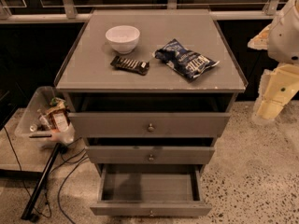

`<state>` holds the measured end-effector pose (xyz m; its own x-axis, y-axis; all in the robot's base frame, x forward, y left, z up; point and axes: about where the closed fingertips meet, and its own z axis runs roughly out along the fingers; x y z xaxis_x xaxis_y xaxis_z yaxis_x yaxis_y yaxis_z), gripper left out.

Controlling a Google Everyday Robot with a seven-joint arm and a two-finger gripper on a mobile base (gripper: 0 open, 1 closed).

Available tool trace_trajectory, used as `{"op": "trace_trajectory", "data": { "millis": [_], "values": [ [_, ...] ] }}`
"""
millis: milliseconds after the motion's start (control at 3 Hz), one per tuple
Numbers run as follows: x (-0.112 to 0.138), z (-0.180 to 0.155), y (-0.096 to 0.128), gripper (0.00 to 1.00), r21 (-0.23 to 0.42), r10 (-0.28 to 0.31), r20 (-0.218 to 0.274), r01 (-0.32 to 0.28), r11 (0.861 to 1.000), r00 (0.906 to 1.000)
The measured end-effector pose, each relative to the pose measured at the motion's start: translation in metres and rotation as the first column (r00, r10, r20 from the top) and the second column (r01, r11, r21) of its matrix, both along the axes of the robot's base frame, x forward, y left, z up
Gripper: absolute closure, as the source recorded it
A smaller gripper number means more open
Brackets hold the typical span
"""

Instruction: Close bottom drawer

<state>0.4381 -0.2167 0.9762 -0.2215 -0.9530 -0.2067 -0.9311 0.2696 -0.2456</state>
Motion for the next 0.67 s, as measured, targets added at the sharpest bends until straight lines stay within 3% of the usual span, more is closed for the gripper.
{"op": "trace_trajectory", "data": {
  "millis": [667],
  "values": [
    [-0.001, -0.016, -0.011, 0.0, 0.022, -0.003, 0.005, 0.003, 1.0, 1.0]
  ]
}}
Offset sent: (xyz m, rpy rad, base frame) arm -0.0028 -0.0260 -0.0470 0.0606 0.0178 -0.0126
